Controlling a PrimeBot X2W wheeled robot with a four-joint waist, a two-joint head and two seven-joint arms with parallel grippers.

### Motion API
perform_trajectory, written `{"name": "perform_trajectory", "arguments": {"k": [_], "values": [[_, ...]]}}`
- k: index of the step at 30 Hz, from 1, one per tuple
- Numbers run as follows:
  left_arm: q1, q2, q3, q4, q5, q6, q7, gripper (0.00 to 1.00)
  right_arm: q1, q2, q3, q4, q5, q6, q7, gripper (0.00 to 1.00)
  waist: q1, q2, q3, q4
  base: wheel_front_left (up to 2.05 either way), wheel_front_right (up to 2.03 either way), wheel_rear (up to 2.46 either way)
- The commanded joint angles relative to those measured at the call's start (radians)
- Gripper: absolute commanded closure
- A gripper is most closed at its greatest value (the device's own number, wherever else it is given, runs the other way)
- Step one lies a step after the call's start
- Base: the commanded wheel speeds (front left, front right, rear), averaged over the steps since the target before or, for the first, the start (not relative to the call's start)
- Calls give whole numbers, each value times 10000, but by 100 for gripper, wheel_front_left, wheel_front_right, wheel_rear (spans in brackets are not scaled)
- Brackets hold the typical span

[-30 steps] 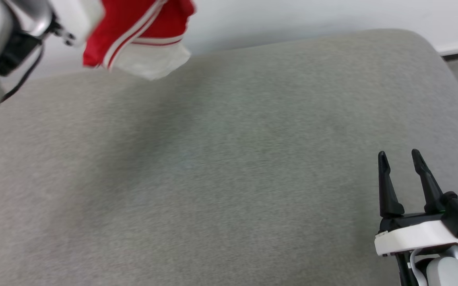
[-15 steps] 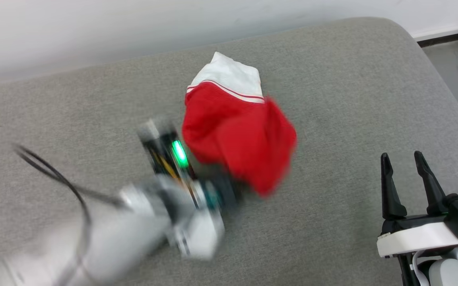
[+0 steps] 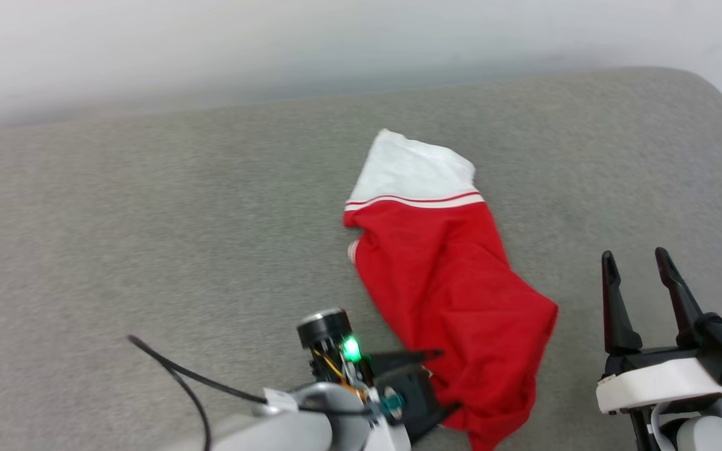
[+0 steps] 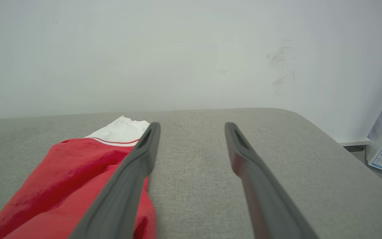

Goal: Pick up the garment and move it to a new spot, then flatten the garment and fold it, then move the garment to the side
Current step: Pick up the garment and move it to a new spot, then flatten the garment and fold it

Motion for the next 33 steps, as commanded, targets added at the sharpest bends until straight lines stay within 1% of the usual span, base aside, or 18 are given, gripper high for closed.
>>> {"name": "perform_trajectory", "arguments": {"k": [1,3,5,7,9,13,15,17,19,20,23,26,27,31,33], "values": [[-167,-26,65,134,-160,16,-202,0,62,9,-40,-71,-53,-7,-19,0,0,0,-271,501,0,0,0],[-293,-17,336,497,-493,29,-705,0,126,11,-92,-130,-81,-7,-21,0,0,0,-402,832,0,0,0],[-316,68,700,723,-773,154,-1123,0,187,9,-143,-194,-93,-7,-19,0,0,0,-558,1151,0,0,0],[-281,220,1125,800,-1038,373,-1450,0,241,9,-122,-245,-113,-7,-19,0,0,0,-687,1430,0,0,0],[-208,417,1574,763,-1283,708,-1756,0,277,10,-141,-295,-153,-7,-19,0,0,0,-819,1693,0,0,0],[315,794,2595,520,-1998,1541,-2248,0,420,10,-118,-323,-189,-7,-20,0,0,0,-1052,2078,0,0,0],[672,975,3223,352,-2378,2082,-2456,0,424,10,-107,-340,-178,-7,-21,0,0,0,-1123,2205,0,0,0],[1252,1087,3942,183,-2842,2717,-2592,0,460,10,-48,-360,-139,-7,-20,0,0,0,-1159,2281,0,0,0],[1802,1096,4612,-100,-3085,3262,-2673,0,511,10,-14,-379,-106,-7,-20,0,0,0,-1172,2357,0,0,0],[2134,1040,5010,-289,-3171,3502,-2702,0,541,8,-8,-391,-84,-7,-20,0,0,0,-1183,2384,0,0,0],[3171,874,6095,-1095,-2709,4000,-2716,0,615,10,61,-369,-31,-7,19,0,0,0,-1180,2445,0,0,0],[4239,547,7043,-1841,-2147,4192,-2701,0,610,8,118,-392,-34,-7,152,0,0,0,-1162,2468,0,0,0],[4527,420,7297,-2057,-1938,4165,-2702,0,626,8,143,-415,-50,-7,226,0,0,0,-1144,2484,0,0,0],[5362,41,7918,-2457,-1171,3819,-2704,0,436,-27,294,-680,101,-7,897,0,0,0,-980,2644,0,0,0],[5456,-134,8084,-2492,-885,3591,-2704,0,153,-417,574,-927,304,-7,1725,0,0,0,-822,2778,0,0,0]]}}
